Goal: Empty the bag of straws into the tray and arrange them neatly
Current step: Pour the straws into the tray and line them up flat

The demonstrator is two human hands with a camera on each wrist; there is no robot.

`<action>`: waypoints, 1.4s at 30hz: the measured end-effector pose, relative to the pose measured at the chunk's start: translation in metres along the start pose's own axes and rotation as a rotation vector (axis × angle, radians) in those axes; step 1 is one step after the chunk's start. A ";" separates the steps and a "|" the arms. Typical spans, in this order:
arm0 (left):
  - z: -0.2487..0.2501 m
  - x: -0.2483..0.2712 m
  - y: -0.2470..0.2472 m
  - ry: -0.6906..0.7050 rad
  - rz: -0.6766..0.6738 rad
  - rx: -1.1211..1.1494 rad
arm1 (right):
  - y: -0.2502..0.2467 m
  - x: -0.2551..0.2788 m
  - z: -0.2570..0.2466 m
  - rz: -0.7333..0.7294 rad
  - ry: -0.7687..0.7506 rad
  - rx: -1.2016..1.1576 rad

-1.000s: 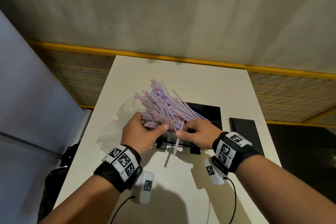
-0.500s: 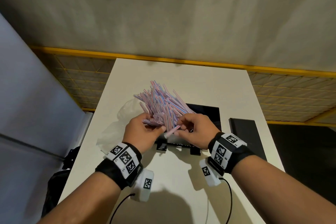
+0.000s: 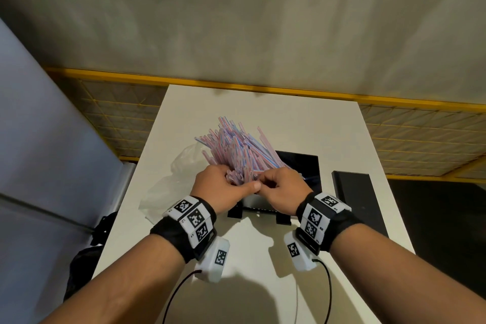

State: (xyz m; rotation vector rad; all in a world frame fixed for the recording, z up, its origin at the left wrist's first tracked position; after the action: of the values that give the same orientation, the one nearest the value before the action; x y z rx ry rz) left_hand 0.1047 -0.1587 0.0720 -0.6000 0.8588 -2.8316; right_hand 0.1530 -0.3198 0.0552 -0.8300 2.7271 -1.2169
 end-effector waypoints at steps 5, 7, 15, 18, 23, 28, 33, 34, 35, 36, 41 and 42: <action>0.016 0.000 0.003 -0.008 0.053 0.111 | -0.009 0.001 -0.018 0.014 -0.096 0.002; 0.016 0.001 0.004 -0.048 0.063 0.297 | -0.019 0.000 -0.022 0.053 -0.109 -0.020; 0.001 0.011 0.000 -0.005 0.084 0.143 | -0.026 0.014 -0.014 -0.119 -0.086 0.076; 0.007 0.018 -0.015 0.051 0.152 0.015 | -0.037 0.020 -0.010 -0.091 -0.075 0.079; 0.022 0.033 -0.038 0.191 0.331 -0.040 | -0.057 0.019 0.018 0.004 0.119 0.246; 0.011 0.021 -0.072 0.102 0.512 0.091 | -0.054 0.008 0.021 0.052 0.179 0.295; -0.022 0.009 -0.044 -0.181 0.230 0.362 | -0.031 -0.008 0.015 -0.041 0.161 0.339; -0.025 0.010 -0.036 -0.196 0.172 0.396 | -0.027 -0.011 0.013 -0.058 0.153 0.347; -0.026 0.010 -0.030 -0.188 0.127 0.422 | -0.024 -0.013 0.010 -0.078 0.149 0.346; -0.026 0.010 -0.024 -0.167 0.100 0.437 | -0.022 -0.015 0.007 -0.094 0.144 0.338; -0.023 0.005 -0.014 -0.127 0.129 0.193 | -0.031 -0.021 -0.012 -0.003 0.034 0.293; -0.022 0.004 -0.015 -0.125 0.147 0.159 | -0.037 -0.023 -0.017 0.040 0.008 0.290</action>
State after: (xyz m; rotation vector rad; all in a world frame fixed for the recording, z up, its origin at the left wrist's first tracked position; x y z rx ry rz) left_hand 0.0923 -0.1362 0.0650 -0.6549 0.6217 -2.6656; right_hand 0.1849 -0.3172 0.0893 -0.7336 2.4734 -1.5590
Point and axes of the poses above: each hand's wrist, its own x-axis away from the middle knuckle, its own y-axis out of the palm, z = x × y, the point moved 7 cm from there along -x, towards the middle knuckle, and after that the axes turned 3 degrees about -y, right-handed, at the moved point
